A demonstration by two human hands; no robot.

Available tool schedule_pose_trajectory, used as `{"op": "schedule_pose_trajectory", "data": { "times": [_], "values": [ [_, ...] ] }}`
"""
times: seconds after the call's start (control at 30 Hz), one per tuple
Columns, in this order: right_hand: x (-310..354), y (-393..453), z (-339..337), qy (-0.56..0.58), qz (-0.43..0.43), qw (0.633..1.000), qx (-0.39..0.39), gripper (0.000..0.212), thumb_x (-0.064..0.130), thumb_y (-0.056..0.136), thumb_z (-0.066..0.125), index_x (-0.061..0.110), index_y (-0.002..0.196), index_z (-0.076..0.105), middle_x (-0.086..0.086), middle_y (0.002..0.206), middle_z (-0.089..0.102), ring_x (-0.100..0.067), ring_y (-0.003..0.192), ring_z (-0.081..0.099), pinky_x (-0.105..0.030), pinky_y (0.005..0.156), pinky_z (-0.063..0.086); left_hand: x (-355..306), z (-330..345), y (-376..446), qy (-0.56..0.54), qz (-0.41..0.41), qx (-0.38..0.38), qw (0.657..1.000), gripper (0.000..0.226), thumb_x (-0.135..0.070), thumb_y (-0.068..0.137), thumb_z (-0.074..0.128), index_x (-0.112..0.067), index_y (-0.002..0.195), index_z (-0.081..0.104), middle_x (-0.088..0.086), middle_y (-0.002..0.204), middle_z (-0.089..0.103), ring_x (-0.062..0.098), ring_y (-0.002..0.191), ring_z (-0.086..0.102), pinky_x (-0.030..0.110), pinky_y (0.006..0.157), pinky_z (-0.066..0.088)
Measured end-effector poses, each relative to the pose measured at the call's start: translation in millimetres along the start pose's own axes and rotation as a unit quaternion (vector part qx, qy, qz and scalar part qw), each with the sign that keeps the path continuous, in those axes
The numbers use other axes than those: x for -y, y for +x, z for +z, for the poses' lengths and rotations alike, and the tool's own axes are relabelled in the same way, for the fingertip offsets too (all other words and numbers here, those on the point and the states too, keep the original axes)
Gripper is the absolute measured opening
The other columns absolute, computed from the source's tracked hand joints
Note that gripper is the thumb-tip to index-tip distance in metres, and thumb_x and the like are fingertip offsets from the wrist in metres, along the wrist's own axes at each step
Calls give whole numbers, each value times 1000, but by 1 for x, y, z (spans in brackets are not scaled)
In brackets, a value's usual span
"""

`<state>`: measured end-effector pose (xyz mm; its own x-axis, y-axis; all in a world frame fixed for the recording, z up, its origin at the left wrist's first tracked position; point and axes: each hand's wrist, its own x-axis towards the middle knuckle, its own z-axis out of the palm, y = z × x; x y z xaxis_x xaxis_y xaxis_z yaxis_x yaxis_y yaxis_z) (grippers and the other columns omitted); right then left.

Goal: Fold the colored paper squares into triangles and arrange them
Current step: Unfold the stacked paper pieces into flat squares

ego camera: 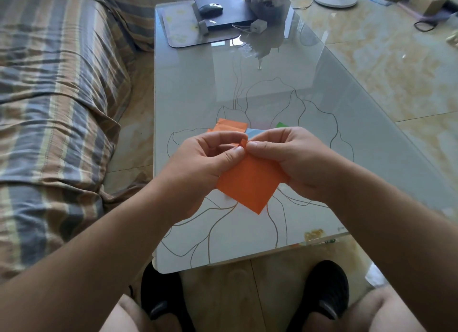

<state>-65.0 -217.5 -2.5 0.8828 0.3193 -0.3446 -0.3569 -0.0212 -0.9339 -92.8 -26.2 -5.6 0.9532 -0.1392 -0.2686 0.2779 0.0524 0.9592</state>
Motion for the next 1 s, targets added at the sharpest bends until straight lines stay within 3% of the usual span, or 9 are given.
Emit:
{"op": "schedule_pose_trajectory", "data": {
  "times": [0.07, 0.17, 0.3, 0.5, 0.67, 0.83, 1.0],
  "values": [
    [1, -1, 1, -5, -3, 1000, 8, 25, 15, 94, 71, -3, 110, 74, -21, 106, 76, -32, 95, 72, -53, 95, 57, 0, 1, -1, 6, 6, -9, 1000, 21, -15, 93, 71, -18, 113, 75, 9, 103, 77, 35, 106, 73, 54, 96, 58],
    [1, -2, 0, -7, -9, 1000, 22, 33, 20, 85, 74, -2, 110, 75, -26, 115, 73, -33, 98, 72, -53, 96, 56, -3, 2, -3, -7, 11, -11, 1000, 23, -21, 84, 75, -20, 107, 76, 10, 97, 73, 31, 95, 73, 56, 96, 55],
    [0, -1, -2, 11, -15, 1000, 23, 36, 23, 74, 78, 1, 102, 74, -21, 98, 75, -29, 89, 73, -45, 84, 60, -6, 2, -4, -16, 8, -2, 1000, 18, -16, 88, 72, -20, 105, 76, 12, 99, 70, 30, 91, 72, 60, 92, 56],
    [1, 0, -2, -20, -33, 999, 25, 27, 23, 70, 80, 6, 91, 77, -18, 93, 74, -32, 89, 71, -57, 95, 56, -6, 1, -4, 13, -9, 0, 1000, 11, -12, 93, 72, -15, 104, 73, 2, 94, 79, 21, 92, 77, 42, 78, 63],
    [4, -1, -5, -23, -21, 998, 49, 25, 23, 72, 78, 7, 91, 77, -17, 92, 75, -29, 87, 73, -47, 88, 58, -6, 1, -4, -1, -26, -8, 1000, 11, -14, 91, 74, -13, 102, 75, 9, 99, 79, 26, 95, 77, 46, 81, 62],
    [5, -3, -4, -44, 0, 998, 50, 23, 30, 70, 80, 13, 86, 79, -16, 96, 75, -28, 90, 73, -53, 94, 56, -7, 2, -3, -36, -59, -14, 998, 8, -14, 90, 73, -14, 98, 74, 9, 93, 78, 23, 85, 75, 46, 78, 61],
    [5, -3, -1, -62, -9, 997, 33, 25, 33, 74, 81, 13, 89, 79, -10, 91, 77, -23, 85, 74, -46, 83, 61, -6, 1, -2, -48, -86, -15, 995, 9, -13, 91, 73, -14, 100, 73, 9, 93, 77, 24, 86, 74, 45, 80, 59]
  ]
}}
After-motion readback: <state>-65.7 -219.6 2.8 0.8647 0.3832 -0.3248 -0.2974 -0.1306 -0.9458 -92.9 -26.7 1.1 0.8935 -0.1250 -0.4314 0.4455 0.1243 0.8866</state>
